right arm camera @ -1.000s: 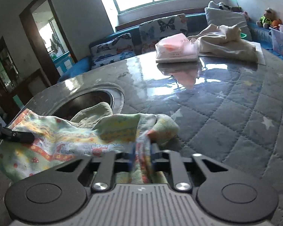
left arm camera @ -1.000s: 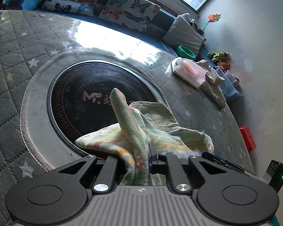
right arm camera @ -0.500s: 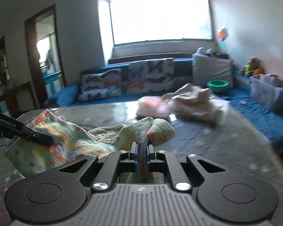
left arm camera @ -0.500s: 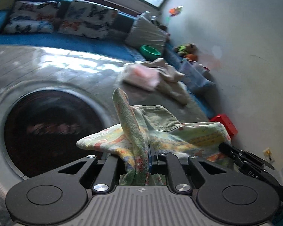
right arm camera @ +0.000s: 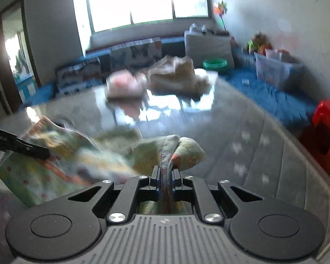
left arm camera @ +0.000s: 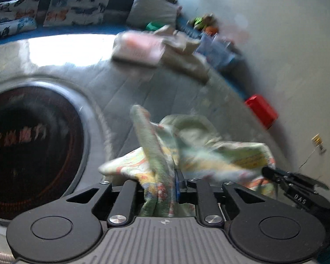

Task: Fold clothes

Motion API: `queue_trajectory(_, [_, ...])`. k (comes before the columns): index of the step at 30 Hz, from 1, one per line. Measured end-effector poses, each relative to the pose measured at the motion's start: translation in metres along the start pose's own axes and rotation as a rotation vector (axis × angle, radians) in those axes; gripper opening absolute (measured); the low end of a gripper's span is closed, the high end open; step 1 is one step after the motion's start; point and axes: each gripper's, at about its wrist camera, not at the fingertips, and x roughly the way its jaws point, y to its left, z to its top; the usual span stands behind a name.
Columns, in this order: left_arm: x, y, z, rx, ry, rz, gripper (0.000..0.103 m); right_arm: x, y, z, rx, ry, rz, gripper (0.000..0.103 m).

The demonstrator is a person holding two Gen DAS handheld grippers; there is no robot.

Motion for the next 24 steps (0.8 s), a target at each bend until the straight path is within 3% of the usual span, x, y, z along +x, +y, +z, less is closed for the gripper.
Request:
queue_trajectory(7, [0.008,0.012,-0.009,-0.003,0.015,0.018,0.013,0.007,-0.004,-0.011,0.021,0.011,0.000,0.009])
queue_trajectory(24, [-0.057,-0.028,0.017,0.124,-0.168,0.024,0.012,-0.041,0.015,0.036,-0.036,-0.219,0.025,0.008])
